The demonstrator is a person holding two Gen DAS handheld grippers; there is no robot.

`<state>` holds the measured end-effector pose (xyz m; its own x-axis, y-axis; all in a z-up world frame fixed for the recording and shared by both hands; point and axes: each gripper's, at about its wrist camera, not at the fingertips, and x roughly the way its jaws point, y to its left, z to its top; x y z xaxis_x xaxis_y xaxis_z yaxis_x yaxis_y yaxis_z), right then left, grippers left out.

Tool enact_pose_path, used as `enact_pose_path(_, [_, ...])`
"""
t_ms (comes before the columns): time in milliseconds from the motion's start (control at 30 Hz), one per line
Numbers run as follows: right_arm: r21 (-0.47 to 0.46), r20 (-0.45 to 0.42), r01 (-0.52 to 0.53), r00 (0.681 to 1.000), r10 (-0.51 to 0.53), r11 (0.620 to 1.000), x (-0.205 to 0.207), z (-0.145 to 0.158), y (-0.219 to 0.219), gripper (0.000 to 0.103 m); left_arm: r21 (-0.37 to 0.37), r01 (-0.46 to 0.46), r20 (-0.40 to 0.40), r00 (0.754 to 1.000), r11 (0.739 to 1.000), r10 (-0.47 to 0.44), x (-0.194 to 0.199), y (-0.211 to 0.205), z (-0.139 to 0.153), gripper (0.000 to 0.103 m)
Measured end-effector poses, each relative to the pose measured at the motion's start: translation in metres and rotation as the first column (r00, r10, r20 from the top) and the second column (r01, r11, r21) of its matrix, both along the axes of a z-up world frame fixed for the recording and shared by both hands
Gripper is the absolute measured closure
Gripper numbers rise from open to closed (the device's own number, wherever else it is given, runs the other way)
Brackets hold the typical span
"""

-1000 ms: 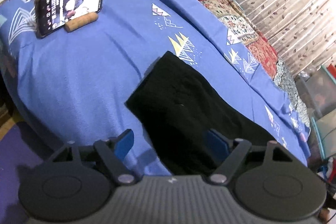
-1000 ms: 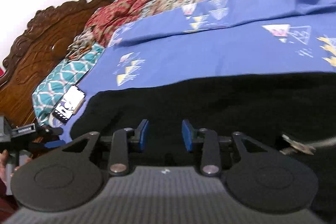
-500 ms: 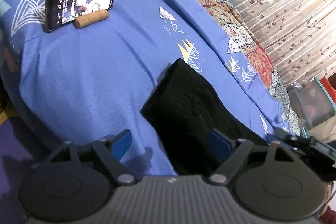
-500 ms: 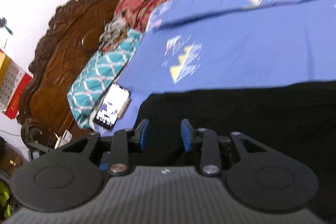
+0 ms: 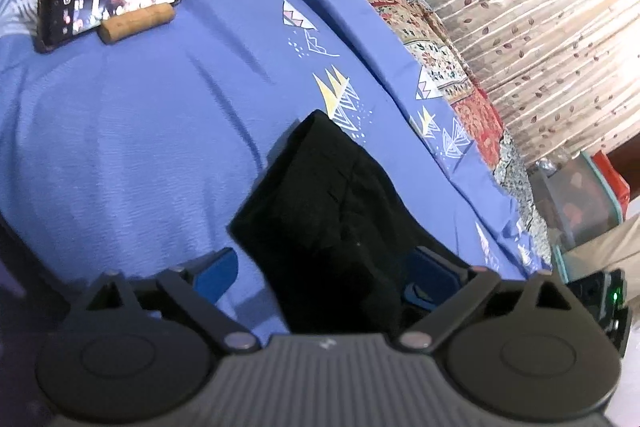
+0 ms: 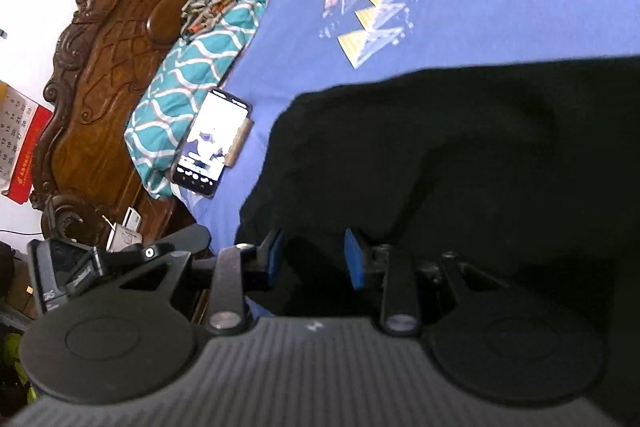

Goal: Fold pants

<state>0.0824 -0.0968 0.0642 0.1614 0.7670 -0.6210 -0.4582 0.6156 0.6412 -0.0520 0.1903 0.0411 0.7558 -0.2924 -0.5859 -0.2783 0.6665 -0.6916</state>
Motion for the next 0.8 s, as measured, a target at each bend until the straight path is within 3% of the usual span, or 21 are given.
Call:
enact_pose_path(67, [-0.016,-0.005,0.009,1.0,-0.01,1.0,0.002,-0.005,0.004,0.067,-0.022,0.01,-0.011,1.0,1.0,-0.011,0.01,-0.003,-0.007,0.007])
enact_pose_path(167, [-0.133,-0.025,0.022,0.999,-0.025,0.991,0.003,-0.035,0.016,0.074,-0.008,0.026,-0.038,0.999,1.0,-0.026,0.029,-0.012,-0.019,0.006])
enact_pose_path(233, [-0.091,-0.049,0.059,0.997,-0.063,0.994,0.005,-0.046,0.008,0.076,0.037,0.021,-0.027,0.999,0.999,-0.02,0.037,-0.018,-0.024,0.011])
enact_pose_path(300, [-0.072,-0.084,0.07,0.994,-0.076,0.995,0.008,-0.045,0.002,0.076,0.071,0.025,-0.021,0.999,0.997,-0.024,0.041,-0.021,-0.025,0.042])
enact_pose_path(367, [-0.066,-0.089,0.07,0.993,-0.075,0.995,0.007,-0.045,-0.002,0.076,0.066,0.03,-0.014,0.999,0.997,-0.029,0.04,-0.019,-0.026,0.058])
enact_pose_path(433, [-0.053,-0.095,0.077,0.992,-0.082,0.996,0.005,-0.046,-0.003,0.076,0.074,0.026,-0.004,1.0,0.997,-0.026,0.035,-0.02,-0.022,0.063])
enact_pose_path(500, [-0.045,-0.1,0.078,0.992,-0.083,0.996,0.005,-0.046,-0.005,0.076,0.147,0.035,0.019,0.999,0.989,-0.038,0.03,-0.031,-0.009,0.065])
enact_pose_path(600, [-0.038,-0.105,0.081,0.991,-0.085,0.996,0.004,-0.047,-0.006,0.076,0.28,0.077,0.068,0.993,0.957,-0.1,0.024,-0.06,0.013,0.066])
enact_pose_path(733, [-0.02,-0.121,0.098,0.988,-0.099,0.995,0.006,-0.046,-0.003,0.076,0.471,0.141,0.086,0.975,0.871,-0.205,0.024,-0.107,0.034,0.066])
enact_pose_path(800, [0.002,-0.139,0.12,0.983,-0.119,0.993,0.006,-0.045,-0.01,0.074,0.514,0.163,0.091,0.966,0.842,-0.243,0.024,-0.124,0.039,0.066])
